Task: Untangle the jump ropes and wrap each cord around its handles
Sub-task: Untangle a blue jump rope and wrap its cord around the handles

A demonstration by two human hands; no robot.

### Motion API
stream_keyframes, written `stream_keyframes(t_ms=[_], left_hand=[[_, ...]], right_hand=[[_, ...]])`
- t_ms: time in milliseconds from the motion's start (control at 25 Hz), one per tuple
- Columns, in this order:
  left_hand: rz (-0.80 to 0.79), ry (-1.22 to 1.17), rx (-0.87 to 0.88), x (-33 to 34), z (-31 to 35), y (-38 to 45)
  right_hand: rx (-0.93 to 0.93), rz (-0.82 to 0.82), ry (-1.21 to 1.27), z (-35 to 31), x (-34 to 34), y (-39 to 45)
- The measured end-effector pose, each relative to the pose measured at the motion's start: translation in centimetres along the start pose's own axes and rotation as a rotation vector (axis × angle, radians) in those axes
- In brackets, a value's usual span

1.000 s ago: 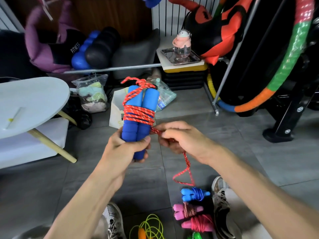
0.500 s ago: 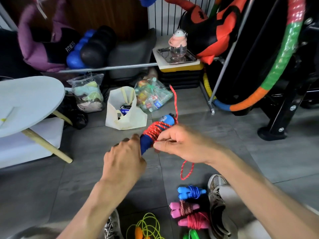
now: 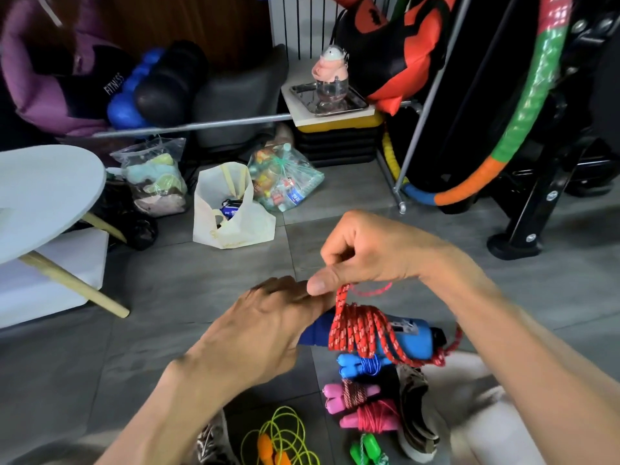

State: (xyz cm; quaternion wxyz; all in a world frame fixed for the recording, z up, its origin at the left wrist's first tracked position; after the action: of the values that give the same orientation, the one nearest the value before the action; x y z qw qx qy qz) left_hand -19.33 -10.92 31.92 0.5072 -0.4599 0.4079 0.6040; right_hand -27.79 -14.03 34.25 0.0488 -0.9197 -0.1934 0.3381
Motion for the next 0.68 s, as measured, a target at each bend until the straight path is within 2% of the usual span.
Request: stream_keyframes(t_ms=[120, 240, 280, 400, 480, 600, 680], left_hand=[[0.074, -0.231, 0.042, -1.8, 0.2, -0.7], [0.237, -0.478, -0.015, -4.1, -0.9, -1.2], [0.311, -0.543, -0.081, -4.8, -1.6, -1.4], [0.435, -0.710, -0.325, -4.9, -4.8, -2.0], [0.442, -0.878, -0.439, -3.8, -6.8, -2.4], [0.553, -1.182, -0.475, -2.9, -8.6, -2.8], [0.571, -1.173, -0.544, -2.7, -9.2, -3.0]], right_hand=[[-0.113, -0.138, 0.346, -1.4, 0.6, -0.9], [-0.096, -0.045, 0.610, -0.2, 0.5, -1.1], [-0.035, 0.039, 0.606, 0.7, 0.4, -0.9], [0.183, 0.301, 0.313, 3.5, -0.5, -0.8], [0.114, 0.406, 0.304, 2.0, -0.7, 0.3], [0.011, 0.434, 0.316, 1.0, 0.2, 1.9], [0.029, 0.401, 0.308, 1.3, 1.0, 2.7]])
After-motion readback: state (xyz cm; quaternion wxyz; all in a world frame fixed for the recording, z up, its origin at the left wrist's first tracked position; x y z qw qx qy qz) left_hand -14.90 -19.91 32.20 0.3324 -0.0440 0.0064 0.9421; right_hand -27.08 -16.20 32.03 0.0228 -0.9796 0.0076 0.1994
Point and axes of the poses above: each hand's wrist, its own y-axis towards the middle knuckle, its own x-axis out of the palm, z = x × y, the point moved 10 cm from there along y, towards the middle knuckle, and after that the axes turned 8 degrees about -z, right-handed, at the moved point
